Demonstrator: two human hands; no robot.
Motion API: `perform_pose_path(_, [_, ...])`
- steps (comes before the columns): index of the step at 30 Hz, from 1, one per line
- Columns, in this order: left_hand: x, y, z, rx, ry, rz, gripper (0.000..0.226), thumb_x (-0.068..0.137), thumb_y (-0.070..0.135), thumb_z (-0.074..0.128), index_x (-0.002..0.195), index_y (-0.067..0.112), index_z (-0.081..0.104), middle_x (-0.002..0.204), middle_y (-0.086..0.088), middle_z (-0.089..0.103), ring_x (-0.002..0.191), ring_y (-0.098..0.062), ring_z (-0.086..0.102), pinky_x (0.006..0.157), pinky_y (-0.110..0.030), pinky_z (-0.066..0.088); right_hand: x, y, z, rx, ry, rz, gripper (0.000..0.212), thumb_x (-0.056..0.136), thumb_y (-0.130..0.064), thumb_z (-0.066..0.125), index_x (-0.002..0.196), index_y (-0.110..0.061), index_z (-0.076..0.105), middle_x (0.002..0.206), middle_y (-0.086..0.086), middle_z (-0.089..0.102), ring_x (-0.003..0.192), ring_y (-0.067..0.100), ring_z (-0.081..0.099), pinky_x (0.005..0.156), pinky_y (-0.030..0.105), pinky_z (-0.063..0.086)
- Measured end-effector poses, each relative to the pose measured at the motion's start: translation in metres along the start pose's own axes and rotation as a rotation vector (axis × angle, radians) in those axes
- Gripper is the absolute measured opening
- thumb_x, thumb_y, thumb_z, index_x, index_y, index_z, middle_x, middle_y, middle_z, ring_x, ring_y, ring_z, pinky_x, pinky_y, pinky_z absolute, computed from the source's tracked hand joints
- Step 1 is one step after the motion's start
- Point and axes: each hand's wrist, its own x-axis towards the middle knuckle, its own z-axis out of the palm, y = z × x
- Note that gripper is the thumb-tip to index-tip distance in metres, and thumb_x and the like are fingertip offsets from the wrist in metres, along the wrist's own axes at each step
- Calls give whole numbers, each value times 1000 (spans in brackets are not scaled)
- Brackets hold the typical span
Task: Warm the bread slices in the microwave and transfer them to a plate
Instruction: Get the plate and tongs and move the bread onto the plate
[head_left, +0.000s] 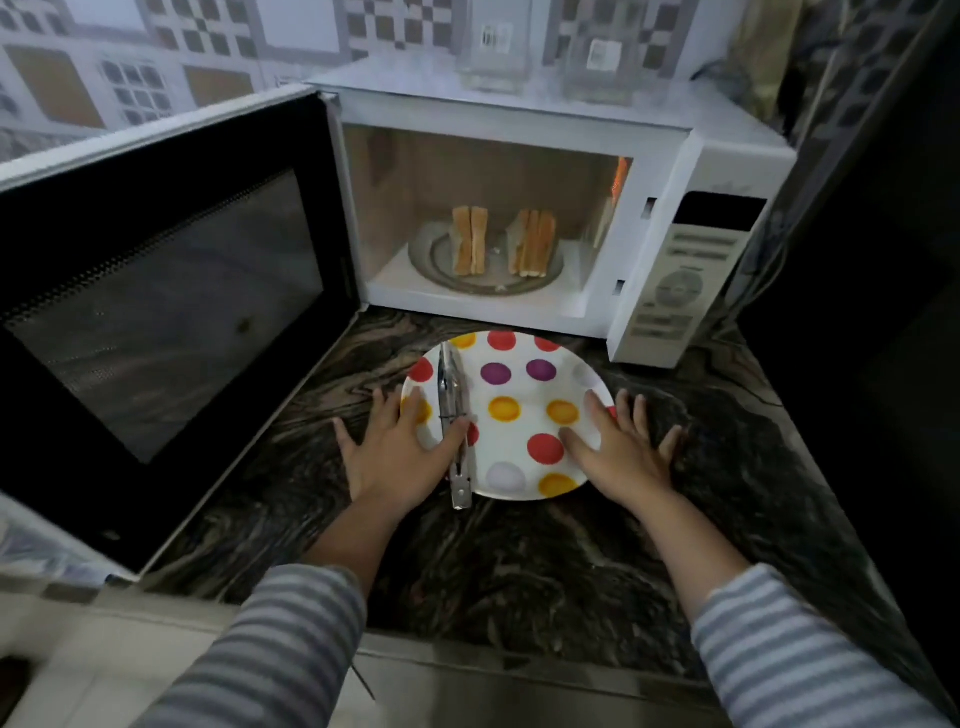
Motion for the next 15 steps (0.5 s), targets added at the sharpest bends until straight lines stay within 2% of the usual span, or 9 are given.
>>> perform_pose_path(6, [-1,1,2,45,-10,-9,85,80,81,15,150,34,22,160,9,14,148,-9,-4,115,-55,-9,3,0,-2,-4,-28,26,77,87,-74,28,151,-40,3,161,4,-13,146,24,-20,109,63,-16])
perform_pose_path(9, [1,0,0,-8,-40,-16,71,91,69,12,152,34,15,161,11,11,148,-8,-3,115,-52,-10,-2,-11,-4,1,47,91,73,89,-68,33,151,-39,8,161,9,-11,145,33,-18,108,62,-15])
perform_pose_path(10, [2,-1,-1,-40,-36,-10,63,96,60,13,153,33,14,160,11,13,148,-8,0,116,-52,-8,-4,-18,-4,5,137,78,70,91,-63,35,151,-35,15,161,9,-2,147,33,-10,111,61,-10])
perform_pose_path(12, [4,-10,-5,-63,-7,29,53,101,46,16,153,32,17,159,9,20,147,-9,10,118,-48,2,-10,-37,-4,78,327,-31,61,91,-51,42,146,-24,37,154,9,29,142,31,19,116,50,14])
perform_pose_path(13, [5,-17,-8,-40,7,65,52,102,44,17,152,32,19,159,8,22,147,-10,13,117,-45,7,-14,-50,-4,154,351,-96,55,92,-44,47,140,-19,46,145,8,43,135,29,33,111,42,26])
perform_pose_path(15, [5,-33,-10,46,14,163,55,100,48,15,152,31,19,159,7,22,146,-11,15,117,-41,11,-18,-78,-4,314,258,-144,44,92,-34,54,132,-15,55,129,8,57,120,28,50,98,33,40])
